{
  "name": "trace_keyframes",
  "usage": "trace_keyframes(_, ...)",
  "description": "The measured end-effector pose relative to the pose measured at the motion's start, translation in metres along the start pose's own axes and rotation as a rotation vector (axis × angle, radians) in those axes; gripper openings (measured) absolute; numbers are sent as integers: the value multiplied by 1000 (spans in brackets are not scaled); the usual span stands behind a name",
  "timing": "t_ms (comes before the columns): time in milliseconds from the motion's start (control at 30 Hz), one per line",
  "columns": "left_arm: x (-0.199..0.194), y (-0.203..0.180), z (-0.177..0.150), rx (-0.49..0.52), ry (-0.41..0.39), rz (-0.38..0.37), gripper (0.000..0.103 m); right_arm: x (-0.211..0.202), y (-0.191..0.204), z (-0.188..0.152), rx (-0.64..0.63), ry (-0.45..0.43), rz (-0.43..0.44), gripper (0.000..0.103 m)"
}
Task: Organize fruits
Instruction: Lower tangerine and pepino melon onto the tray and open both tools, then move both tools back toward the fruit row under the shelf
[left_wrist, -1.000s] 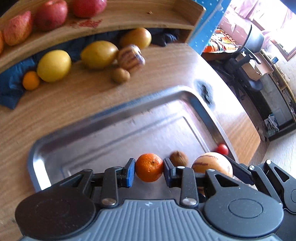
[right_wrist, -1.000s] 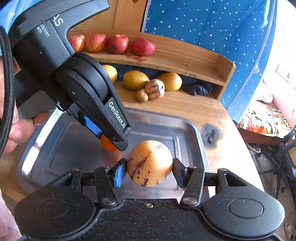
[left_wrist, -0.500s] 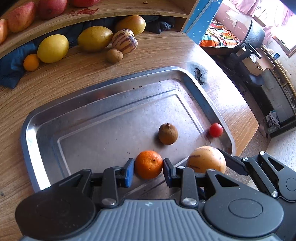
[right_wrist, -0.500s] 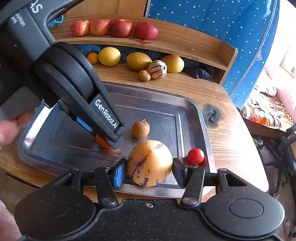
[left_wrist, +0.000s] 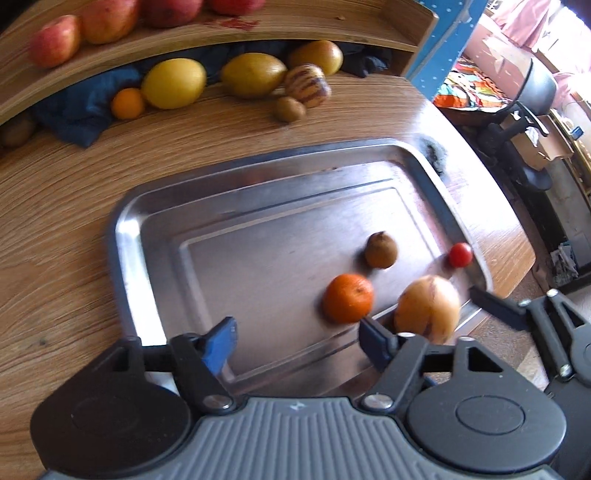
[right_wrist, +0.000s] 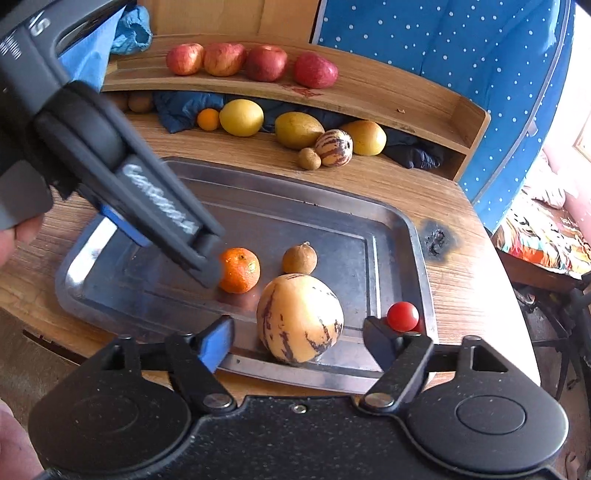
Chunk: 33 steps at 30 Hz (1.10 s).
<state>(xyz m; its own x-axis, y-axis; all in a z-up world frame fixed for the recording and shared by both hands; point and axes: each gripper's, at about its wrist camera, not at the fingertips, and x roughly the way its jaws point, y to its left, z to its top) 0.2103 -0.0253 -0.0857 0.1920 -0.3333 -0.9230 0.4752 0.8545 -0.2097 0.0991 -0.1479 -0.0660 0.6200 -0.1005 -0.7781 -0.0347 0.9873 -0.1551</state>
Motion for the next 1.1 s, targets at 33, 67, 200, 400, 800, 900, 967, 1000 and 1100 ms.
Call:
trace_keyframes(33,-3,3,-3,-2,1,11,85,-2,0,-1,1,-2,3,85)
trace_keyframes(67,-6,7,-7,-6,3,26,88,-4,0,-3,3,-5,6,88)
trace_keyframes(200,-19,19,-19,-22,5,72,98,-11,2,-6,10,-20,13,91)
trace_keyframes(400,-33,35,-39,-81,13,121,102,-22,12,-8,14,-54,33,98)
trace_keyframes(800,-44,54,-57,-159,49,187,102,-39,15,-22,86,-77,70,102)
trace_keyframes(900,-45,61,-54,-170,41,221,102,-39,17,-20,89,-84,75,102)
trace_keyframes(967,-45,66,-49,-180,41,232,102,-39,17,-18,79,-89,76,102)
trace_keyframes(1000,-45,68,-47,-183,39,237,102,-39,16,-17,76,-92,74,102)
trace_keyframes(1100,-44,75,-39,-195,24,256,102,-35,12,-10,72,-98,68,102)
